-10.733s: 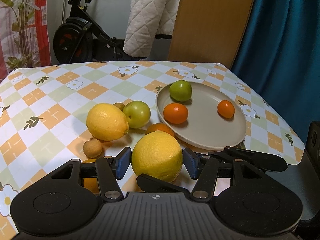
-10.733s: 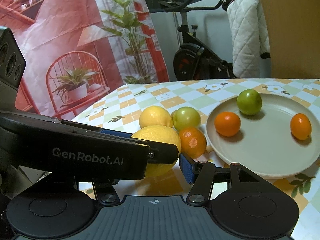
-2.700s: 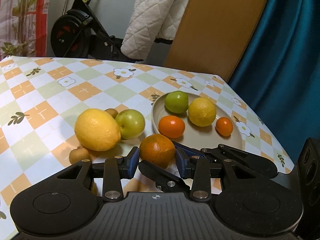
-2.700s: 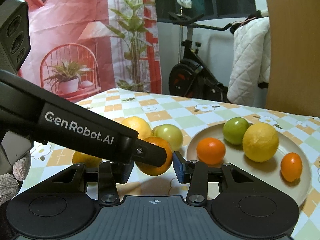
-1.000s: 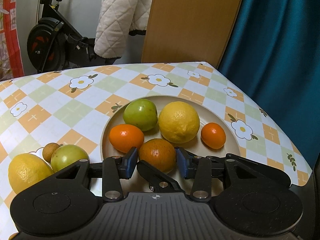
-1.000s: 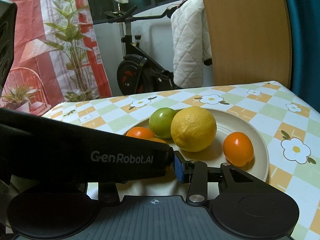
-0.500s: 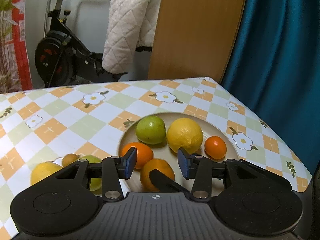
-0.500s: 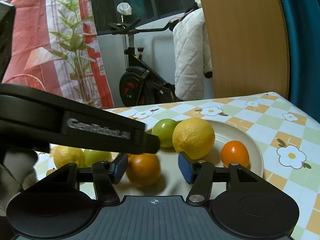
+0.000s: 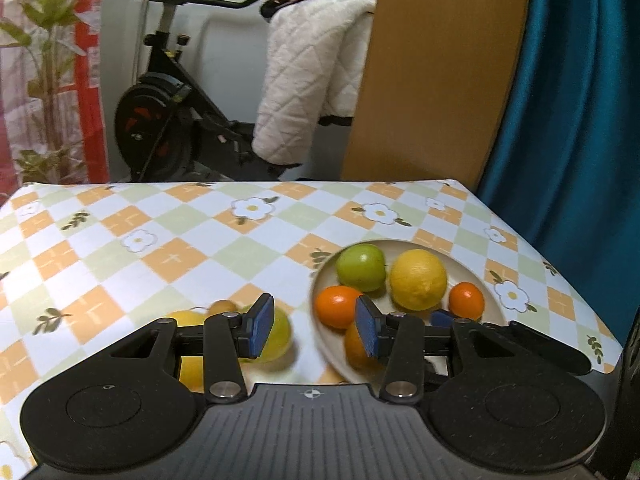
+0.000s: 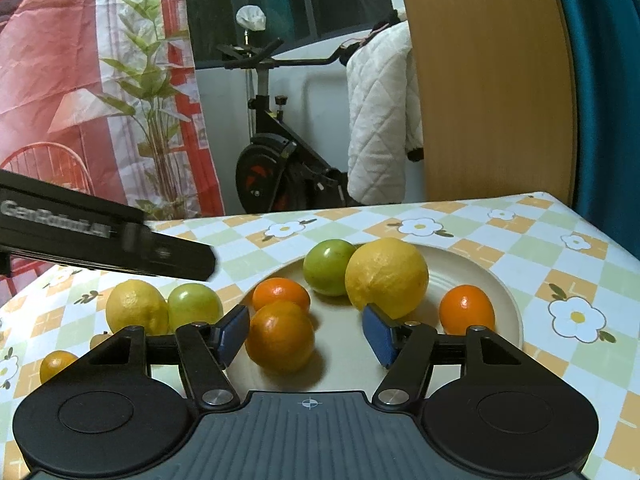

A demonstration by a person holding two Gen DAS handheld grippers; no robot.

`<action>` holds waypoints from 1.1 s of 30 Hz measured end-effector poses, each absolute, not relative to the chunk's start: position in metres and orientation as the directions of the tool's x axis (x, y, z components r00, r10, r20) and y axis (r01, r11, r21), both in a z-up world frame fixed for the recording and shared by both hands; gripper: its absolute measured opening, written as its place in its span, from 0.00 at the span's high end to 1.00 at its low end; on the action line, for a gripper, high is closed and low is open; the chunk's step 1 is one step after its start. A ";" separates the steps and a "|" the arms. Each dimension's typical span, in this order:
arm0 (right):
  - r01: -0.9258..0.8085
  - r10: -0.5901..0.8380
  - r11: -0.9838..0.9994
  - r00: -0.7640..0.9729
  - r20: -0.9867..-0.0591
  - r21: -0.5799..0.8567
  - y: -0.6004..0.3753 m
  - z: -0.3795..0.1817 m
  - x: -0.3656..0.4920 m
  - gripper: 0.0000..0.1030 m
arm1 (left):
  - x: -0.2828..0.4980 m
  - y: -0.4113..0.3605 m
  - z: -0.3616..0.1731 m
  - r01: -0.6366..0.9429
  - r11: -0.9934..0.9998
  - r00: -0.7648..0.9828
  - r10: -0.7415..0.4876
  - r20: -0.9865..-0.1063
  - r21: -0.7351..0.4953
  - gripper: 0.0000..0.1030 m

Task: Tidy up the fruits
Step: 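Raise and withdraw the left tool from the plate, then move the left tool down to the second navel orange by the kiwi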

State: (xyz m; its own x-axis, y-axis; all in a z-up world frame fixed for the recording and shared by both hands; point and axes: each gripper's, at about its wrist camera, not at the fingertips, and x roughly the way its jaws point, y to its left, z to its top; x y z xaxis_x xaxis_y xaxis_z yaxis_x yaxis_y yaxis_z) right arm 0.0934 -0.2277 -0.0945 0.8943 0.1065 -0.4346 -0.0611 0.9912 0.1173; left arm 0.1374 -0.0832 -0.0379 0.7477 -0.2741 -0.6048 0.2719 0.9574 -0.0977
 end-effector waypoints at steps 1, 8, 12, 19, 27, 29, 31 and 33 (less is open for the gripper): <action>-0.059 0.106 0.991 0.894 -0.436 0.120 -0.227 -0.094 0.092 0.43 | 0.136 -0.079 -0.037 0.262 0.960 0.750 -0.267 -0.605 -0.098 0.54; -0.069 0.123 0.988 0.887 -0.445 0.136 -0.219 -0.091 0.083 0.43 | 0.125 -0.054 -0.033 0.205 0.973 0.759 -0.229 -0.609 -0.109 0.54; -0.083 0.141 0.986 0.882 -0.450 0.146 -0.212 -0.089 0.080 0.43 | 0.118 -0.041 -0.034 0.184 0.977 0.764 -0.209 -0.610 -0.105 0.54; -0.128 0.178 0.982 0.870 -0.461 0.138 -0.193 -0.087 0.076 0.43 | 0.109 -0.022 -0.038 0.152 0.982 0.765 -0.189 -0.615 -0.113 0.54; -0.168 0.208 0.978 0.857 -0.472 0.125 -0.176 -0.089 0.076 0.43 | 0.105 -0.013 -0.043 0.131 0.984 0.764 -0.180 -0.620 -0.124 0.54; -0.177 0.213 0.977 0.855 -0.473 0.121 -0.174 -0.089 0.076 0.43 | 0.106 -0.012 -0.044 0.126 0.984 0.763 -0.178 -0.621 -0.127 0.54; -0.181 0.217 0.976 0.855 -0.471 0.122 -0.172 -0.088 0.076 0.43 | 0.106 -0.011 -0.044 0.124 0.984 0.764 -0.179 -0.620 -0.130 0.54; -0.183 0.218 0.976 0.855 -0.470 0.120 -0.170 -0.089 0.077 0.43 | 0.106 -0.011 -0.045 0.123 0.984 0.763 -0.179 -0.621 -0.133 0.54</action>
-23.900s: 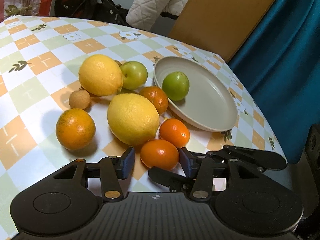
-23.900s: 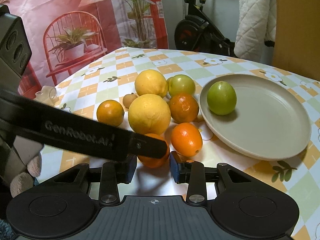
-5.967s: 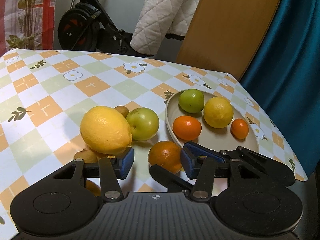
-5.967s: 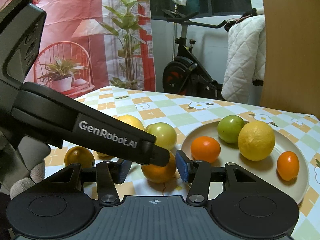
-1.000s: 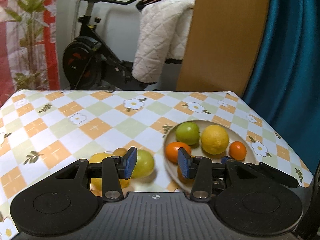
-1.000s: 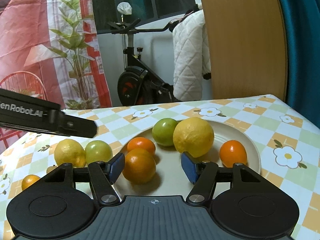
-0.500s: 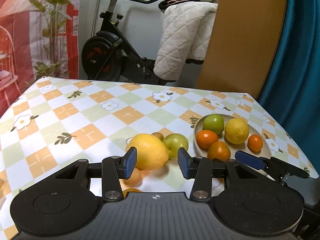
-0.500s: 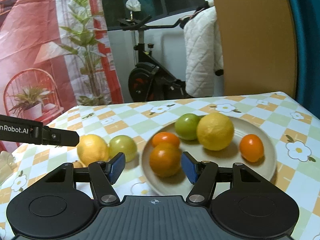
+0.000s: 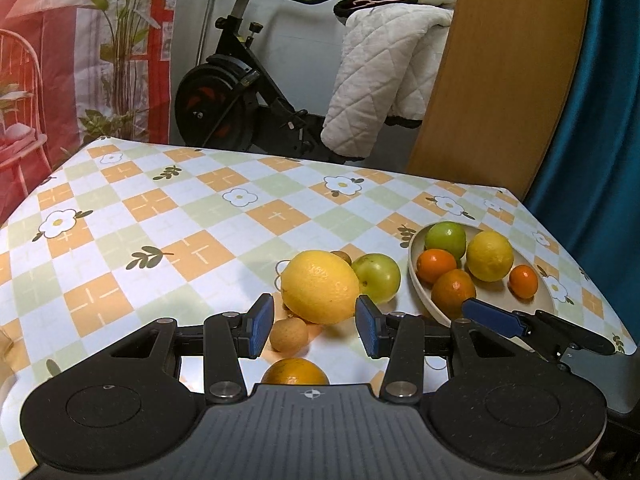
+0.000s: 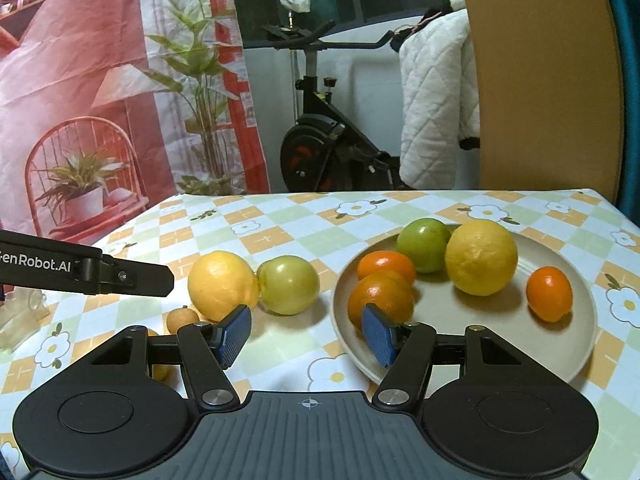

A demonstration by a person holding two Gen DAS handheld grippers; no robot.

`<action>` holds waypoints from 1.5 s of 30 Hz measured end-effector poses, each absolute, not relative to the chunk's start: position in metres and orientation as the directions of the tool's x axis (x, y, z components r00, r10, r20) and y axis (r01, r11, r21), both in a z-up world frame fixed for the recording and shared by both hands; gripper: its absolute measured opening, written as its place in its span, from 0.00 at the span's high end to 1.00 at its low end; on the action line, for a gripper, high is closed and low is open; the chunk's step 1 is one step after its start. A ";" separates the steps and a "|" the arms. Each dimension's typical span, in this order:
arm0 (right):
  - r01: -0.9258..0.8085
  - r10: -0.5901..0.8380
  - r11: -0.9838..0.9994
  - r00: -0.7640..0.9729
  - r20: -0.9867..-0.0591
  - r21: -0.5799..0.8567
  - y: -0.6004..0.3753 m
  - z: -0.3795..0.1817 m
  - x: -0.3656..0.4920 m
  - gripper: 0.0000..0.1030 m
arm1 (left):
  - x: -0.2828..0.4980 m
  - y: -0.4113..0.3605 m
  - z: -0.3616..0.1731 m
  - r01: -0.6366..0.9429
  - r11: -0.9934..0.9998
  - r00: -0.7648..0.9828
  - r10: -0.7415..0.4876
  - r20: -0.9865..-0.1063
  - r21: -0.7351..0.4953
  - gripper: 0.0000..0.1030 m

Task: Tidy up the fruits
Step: 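Move the left tool down to the second navel orange by the kiwi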

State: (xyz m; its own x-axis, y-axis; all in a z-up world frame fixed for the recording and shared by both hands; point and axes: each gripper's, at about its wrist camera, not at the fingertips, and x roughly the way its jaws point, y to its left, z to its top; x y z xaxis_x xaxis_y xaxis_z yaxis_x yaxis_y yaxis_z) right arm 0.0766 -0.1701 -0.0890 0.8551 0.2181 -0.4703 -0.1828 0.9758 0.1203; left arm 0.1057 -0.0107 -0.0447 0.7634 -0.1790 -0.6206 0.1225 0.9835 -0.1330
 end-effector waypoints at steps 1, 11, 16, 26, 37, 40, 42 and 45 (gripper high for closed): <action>-0.184 0.219 0.976 0.855 -0.470 0.120 -0.170 -0.089 0.077 0.43 | 0.106 -0.011 -0.045 0.121 0.984 0.763 -0.179 -0.622 -0.134 0.54; -0.179 0.218 0.976 0.855 -0.470 0.126 -0.171 -0.091 0.076 0.44 | 0.105 -0.005 -0.049 0.102 0.983 0.754 -0.175 -0.633 -0.151 0.54; -0.184 0.223 0.974 0.854 -0.470 0.129 -0.171 -0.091 0.076 0.44 | 0.105 -0.002 -0.052 0.089 0.982 0.745 -0.175 -0.644 -0.165 0.54; -0.196 0.233 0.972 0.850 -0.473 0.126 -0.169 -0.091 0.075 0.44 | 0.101 0.004 -0.054 0.082 0.978 0.727 -0.191 -0.660 -0.192 0.54; -0.262 0.284 0.958 0.830 -0.480 0.115 -0.150 -0.087 0.067 0.43 | 0.093 0.022 -0.056 0.067 0.964 0.701 -0.228 -0.675 -0.256 0.54; -0.297 0.310 0.949 0.816 -0.488 0.107 -0.140 -0.086 0.067 0.43 | 0.093 0.027 -0.056 0.053 0.960 0.698 -0.231 -0.677 -0.274 0.54; -0.323 0.331 0.941 0.803 -0.496 0.105 -0.135 -0.085 0.067 0.43 | 0.094 0.031 -0.057 0.042 0.959 0.697 -0.229 -0.679 -0.280 0.54; -0.371 0.369 0.923 0.777 -0.510 0.103 -0.125 -0.086 0.065 0.43 | 0.094 0.034 -0.058 0.040 0.955 0.692 -0.239 -0.681 -0.295 0.54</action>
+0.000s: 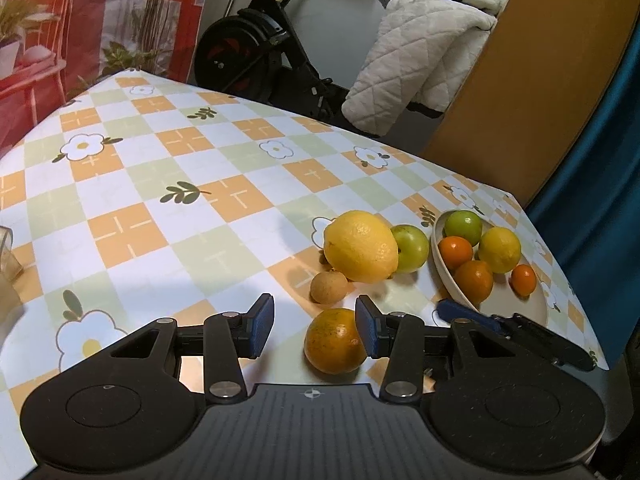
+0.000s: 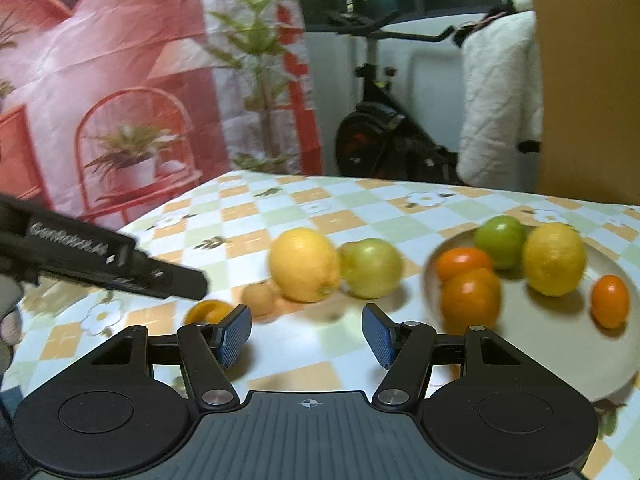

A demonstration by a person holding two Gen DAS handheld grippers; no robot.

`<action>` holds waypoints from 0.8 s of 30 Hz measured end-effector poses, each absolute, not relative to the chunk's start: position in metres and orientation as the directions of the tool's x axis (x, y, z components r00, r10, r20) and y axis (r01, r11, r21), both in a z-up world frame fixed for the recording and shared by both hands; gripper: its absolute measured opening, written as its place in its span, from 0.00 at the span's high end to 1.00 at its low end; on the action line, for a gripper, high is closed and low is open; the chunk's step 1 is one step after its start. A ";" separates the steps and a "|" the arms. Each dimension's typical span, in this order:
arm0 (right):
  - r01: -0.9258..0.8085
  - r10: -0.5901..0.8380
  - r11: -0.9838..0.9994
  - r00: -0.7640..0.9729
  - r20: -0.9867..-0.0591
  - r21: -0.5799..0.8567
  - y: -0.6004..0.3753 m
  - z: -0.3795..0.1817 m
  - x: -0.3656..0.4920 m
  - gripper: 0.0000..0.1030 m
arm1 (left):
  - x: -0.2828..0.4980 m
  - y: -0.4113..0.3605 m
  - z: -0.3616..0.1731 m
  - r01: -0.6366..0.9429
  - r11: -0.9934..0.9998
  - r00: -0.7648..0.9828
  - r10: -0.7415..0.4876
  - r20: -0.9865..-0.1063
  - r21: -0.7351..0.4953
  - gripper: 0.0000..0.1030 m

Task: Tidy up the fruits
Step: 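Move the left tool down to the second navel orange by the kiwi, then close the left tool on the second orange and lift it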

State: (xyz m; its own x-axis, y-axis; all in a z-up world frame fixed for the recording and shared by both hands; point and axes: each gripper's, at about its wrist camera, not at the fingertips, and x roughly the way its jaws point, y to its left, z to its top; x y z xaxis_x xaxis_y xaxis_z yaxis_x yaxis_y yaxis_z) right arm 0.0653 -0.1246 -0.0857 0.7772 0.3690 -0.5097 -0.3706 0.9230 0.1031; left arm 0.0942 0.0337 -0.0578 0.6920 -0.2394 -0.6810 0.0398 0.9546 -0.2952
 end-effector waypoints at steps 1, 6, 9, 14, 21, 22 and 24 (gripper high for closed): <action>-0.387 0.379 0.917 0.770 -0.513 0.097 -0.121 -0.086 0.065 0.44 | 0.094 0.034 -0.058 0.040 0.954 0.691 -0.241 -0.681 -0.297 0.54; -0.439 0.411 0.895 0.744 -0.526 0.079 -0.105 -0.086 0.061 0.44 | 0.094 0.036 -0.059 0.043 0.948 0.687 -0.258 -0.679 -0.317 0.54; -0.460 0.422 0.885 0.729 -0.538 0.072 -0.099 -0.087 0.061 0.44 | 0.095 0.035 -0.062 0.050 0.945 0.680 -0.270 -0.681 -0.325 0.54; -0.492 0.439 0.868 0.704 -0.558 0.062 -0.088 -0.090 0.065 0.44 | 0.096 0.031 -0.066 0.067 0.943 0.669 -0.285 -0.686 -0.325 0.52; -0.512 0.446 0.857 0.686 -0.575 0.055 -0.079 -0.094 0.073 0.48 | 0.098 0.028 -0.073 0.072 0.944 0.659 -0.287 -0.695 -0.321 0.47; -0.513 0.446 0.857 0.683 -0.578 0.055 -0.078 -0.094 0.073 0.49 | 0.098 0.028 -0.074 0.074 0.945 0.657 -0.287 -0.697 -0.320 0.47; -0.516 0.448 0.855 0.679 -0.582 0.056 -0.078 -0.095 0.074 0.50 | 0.099 0.026 -0.076 0.077 0.945 0.656 -0.288 -0.698 -0.317 0.47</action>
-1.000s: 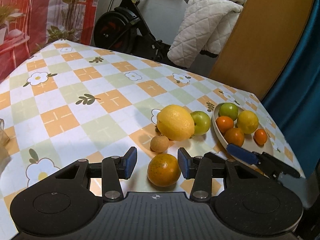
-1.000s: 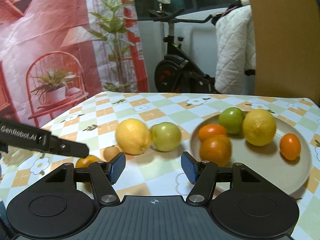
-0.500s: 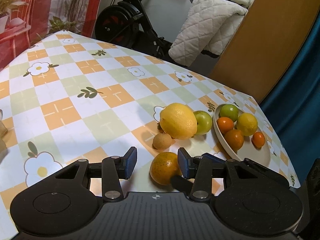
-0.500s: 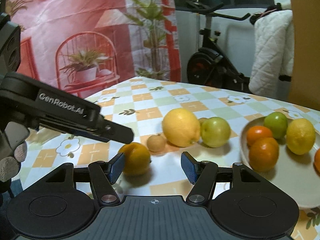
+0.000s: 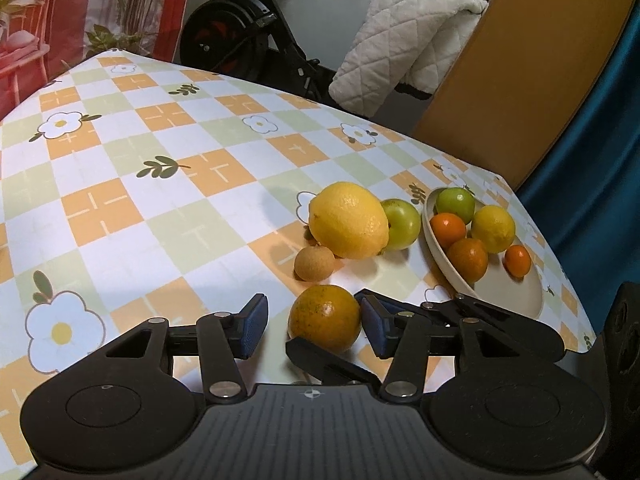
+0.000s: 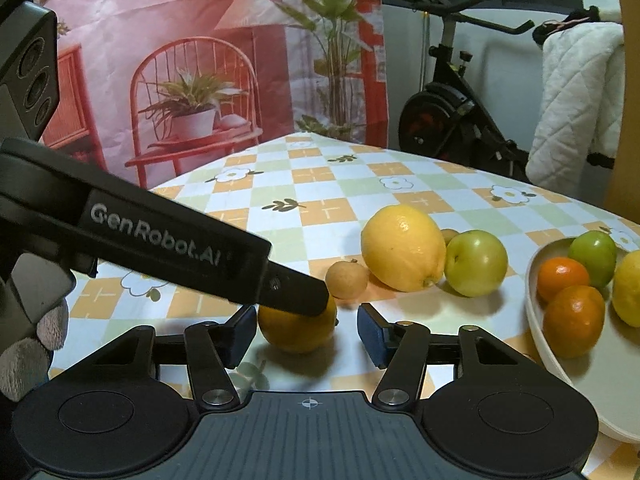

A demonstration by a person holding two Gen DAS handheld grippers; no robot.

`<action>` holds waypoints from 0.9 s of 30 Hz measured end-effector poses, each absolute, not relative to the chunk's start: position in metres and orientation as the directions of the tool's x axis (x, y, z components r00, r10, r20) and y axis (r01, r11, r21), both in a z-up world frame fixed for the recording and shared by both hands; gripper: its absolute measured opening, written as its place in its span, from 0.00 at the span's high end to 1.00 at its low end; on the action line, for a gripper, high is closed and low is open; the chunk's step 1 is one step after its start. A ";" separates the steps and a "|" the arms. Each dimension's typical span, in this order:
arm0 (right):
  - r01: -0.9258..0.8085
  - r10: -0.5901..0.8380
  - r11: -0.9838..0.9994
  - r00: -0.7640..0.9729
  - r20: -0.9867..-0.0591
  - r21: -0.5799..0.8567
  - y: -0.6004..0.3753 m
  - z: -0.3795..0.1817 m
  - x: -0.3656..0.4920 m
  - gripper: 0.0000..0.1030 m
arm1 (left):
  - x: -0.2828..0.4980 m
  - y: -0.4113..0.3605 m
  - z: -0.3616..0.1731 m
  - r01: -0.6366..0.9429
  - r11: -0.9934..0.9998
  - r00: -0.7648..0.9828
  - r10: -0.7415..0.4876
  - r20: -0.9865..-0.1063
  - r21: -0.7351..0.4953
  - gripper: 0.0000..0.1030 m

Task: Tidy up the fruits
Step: 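Close the left tool on the second orange and lift it, then carry the orange with the left tool onto the beige plate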

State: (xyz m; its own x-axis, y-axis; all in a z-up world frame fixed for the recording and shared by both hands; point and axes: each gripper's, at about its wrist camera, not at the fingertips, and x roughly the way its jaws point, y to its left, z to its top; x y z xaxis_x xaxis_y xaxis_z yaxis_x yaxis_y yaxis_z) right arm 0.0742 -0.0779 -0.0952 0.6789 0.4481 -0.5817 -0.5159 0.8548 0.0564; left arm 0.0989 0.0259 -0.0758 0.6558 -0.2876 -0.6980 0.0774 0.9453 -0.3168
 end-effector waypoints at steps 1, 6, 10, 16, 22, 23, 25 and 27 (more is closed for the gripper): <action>-0.517 0.449 0.854 0.677 -0.583 0.057 -0.078 -0.096 0.074 0.51 | 0.099 0.025 -0.077 0.080 0.946 0.654 -0.288 -0.700 -0.315 0.47; -0.519 0.453 0.852 0.672 -0.586 0.063 -0.079 -0.097 0.075 0.54 | 0.099 0.018 -0.081 0.087 0.953 0.650 -0.276 -0.708 -0.291 0.49; -0.514 0.457 0.855 0.674 -0.581 0.076 -0.082 -0.098 0.075 0.60 | 0.095 0.013 -0.081 0.113 0.951 0.657 -0.289 -0.697 -0.289 0.56; -0.491 0.451 0.866 0.687 -0.569 0.094 -0.089 -0.098 0.073 0.61 | 0.093 0.009 -0.081 0.135 0.950 0.667 -0.298 -0.683 -0.282 0.57; -0.483 0.451 0.870 0.691 -0.565 0.104 -0.093 -0.099 0.072 0.61 | 0.091 0.003 -0.081 0.143 0.953 0.670 -0.292 -0.682 -0.267 0.57; -0.482 0.450 0.870 0.692 -0.565 0.103 -0.093 -0.099 0.071 0.61 | 0.091 0.002 -0.081 0.144 0.953 0.669 -0.293 -0.683 -0.268 0.57; -0.475 0.443 0.874 0.698 -0.563 0.098 -0.096 -0.098 0.069 0.61 | 0.092 -0.001 -0.080 0.154 0.951 0.667 -0.301 -0.682 -0.269 0.57; -0.462 0.436 0.881 0.710 -0.553 0.101 -0.100 -0.097 0.067 0.61 | 0.093 -0.004 -0.077 0.171 0.949 0.666 -0.310 -0.679 -0.266 0.57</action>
